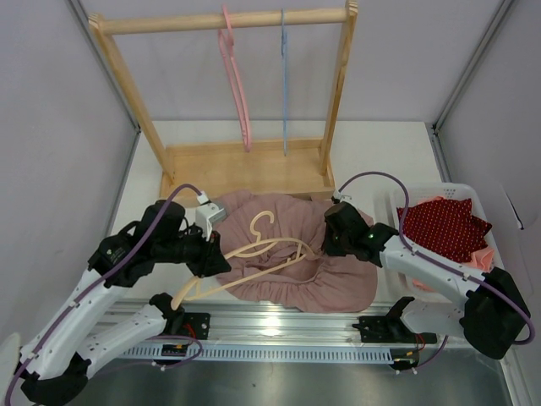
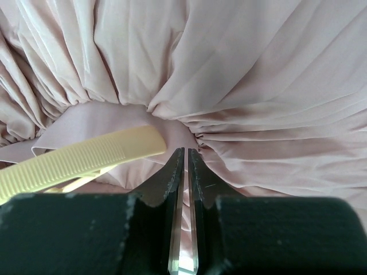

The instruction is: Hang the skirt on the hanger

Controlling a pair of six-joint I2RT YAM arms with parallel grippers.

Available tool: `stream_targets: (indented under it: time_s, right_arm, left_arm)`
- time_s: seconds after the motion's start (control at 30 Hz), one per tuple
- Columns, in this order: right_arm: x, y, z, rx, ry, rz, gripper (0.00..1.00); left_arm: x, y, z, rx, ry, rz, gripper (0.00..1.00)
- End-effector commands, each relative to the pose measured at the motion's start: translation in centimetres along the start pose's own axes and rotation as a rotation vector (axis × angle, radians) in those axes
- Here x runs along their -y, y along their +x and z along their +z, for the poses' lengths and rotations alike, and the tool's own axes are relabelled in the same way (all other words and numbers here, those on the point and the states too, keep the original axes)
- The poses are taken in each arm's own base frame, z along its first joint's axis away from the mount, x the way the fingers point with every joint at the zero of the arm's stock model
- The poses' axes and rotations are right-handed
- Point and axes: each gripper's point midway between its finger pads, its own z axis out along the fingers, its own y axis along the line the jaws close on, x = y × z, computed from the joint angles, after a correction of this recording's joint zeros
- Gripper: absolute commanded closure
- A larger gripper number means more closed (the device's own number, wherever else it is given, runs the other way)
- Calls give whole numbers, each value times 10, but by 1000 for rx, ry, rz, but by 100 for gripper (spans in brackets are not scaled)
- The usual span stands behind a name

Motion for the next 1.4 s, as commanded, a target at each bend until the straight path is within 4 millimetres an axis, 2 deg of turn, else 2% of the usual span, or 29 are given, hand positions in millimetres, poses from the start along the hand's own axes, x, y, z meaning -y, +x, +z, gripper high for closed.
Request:
stream_targets:
  time_s: [0.0, 0.03, 0.23, 0.4, 0.6, 0.93, 1.07, 1.23, 1.37]
  right_arm:
    - [-8, -17, -9, 50, -24, -11, 87]
    - [-8, -16, -8, 43, -22, -14, 87]
    - [-15, -9, -13, 35, -47, -40, 69]
    - [-22, 3, -19, 27, -57, -54, 68]
    - [-19, 17, -18, 9, -41, -59, 69]
    - [-9, 31, -20, -11, -16, -64, 65]
    - [-5, 37, -14, -22, -8, -58, 65]
    - [-3, 41, -7, -26, -3, -54, 68]
    - [-7, 38, -3, -15, -5, -52, 75]
  left_arm:
    - [3, -14, -1, 51, 0, 43, 100]
    - [3, -17, -4, 61, -11, 46, 100]
    - [1, -36, -22, 158, -77, 53, 100]
    - [6, -50, -37, 218, -90, 60, 100]
    - [11, -39, -40, 188, -68, 42, 100]
    - [24, -22, -47, 174, -6, 2, 100]
    - [23, -11, -47, 159, -4, -25, 100]
    - [25, -2, -45, 148, 13, -46, 100]
    - [25, 4, -42, 129, 25, -56, 100]
